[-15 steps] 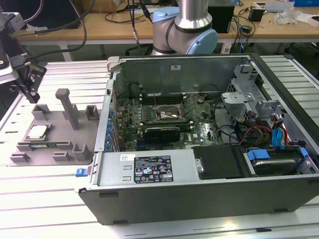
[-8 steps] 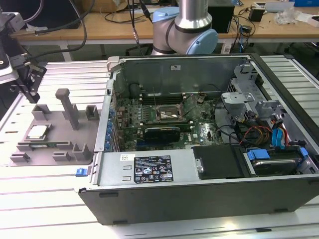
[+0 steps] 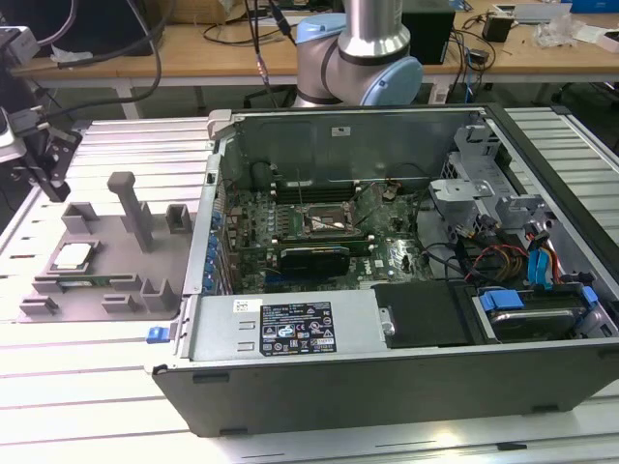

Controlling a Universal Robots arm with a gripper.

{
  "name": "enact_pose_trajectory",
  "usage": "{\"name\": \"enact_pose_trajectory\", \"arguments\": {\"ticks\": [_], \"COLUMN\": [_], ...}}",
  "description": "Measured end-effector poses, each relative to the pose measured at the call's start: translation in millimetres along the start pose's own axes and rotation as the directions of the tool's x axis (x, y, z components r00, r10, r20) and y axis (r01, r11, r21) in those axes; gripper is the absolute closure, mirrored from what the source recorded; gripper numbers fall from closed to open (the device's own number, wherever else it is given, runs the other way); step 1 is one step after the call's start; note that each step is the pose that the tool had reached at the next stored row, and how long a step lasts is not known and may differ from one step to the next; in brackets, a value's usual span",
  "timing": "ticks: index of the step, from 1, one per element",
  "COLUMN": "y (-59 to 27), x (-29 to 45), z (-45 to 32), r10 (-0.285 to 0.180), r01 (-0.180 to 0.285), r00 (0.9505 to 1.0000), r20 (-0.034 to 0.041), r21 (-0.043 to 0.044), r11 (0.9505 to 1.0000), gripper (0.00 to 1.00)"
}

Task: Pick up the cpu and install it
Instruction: 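Pick up the cpu and move it towards the insertion slot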

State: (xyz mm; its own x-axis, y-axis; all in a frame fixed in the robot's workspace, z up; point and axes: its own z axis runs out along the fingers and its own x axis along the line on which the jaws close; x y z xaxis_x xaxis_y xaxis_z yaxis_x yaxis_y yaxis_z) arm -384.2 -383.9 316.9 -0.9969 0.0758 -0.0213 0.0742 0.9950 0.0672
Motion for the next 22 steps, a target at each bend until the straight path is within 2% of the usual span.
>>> {"name": "enact_pose_trajectory", "arguments": {"ticks": [6,9,16,20,22], "y": [-0.3,-0.1,-0.3,-0.9,-1.5], "x": [6.8,12.8,22.8,24.4,25.4], "z": [3.2,7.9,21.8,30.0,37.9], "r10": [0.0,0.0,0.0,0.0,0.0], "r01": [0.0,0.0,0.0,0.0,0.0], "r00": [1.0,1.0,1.0,1.0,1.0], "r20": [-0.0001,0.0001,0.0,-0.0001,-0.0002], "r21": [0.0,-0.0001,0.0,0.0,0.0], "r11": [1.0,1.0,1.0,1.0,1.0], "gripper": [0.89,0.89,0.89,0.89,0.89]}}
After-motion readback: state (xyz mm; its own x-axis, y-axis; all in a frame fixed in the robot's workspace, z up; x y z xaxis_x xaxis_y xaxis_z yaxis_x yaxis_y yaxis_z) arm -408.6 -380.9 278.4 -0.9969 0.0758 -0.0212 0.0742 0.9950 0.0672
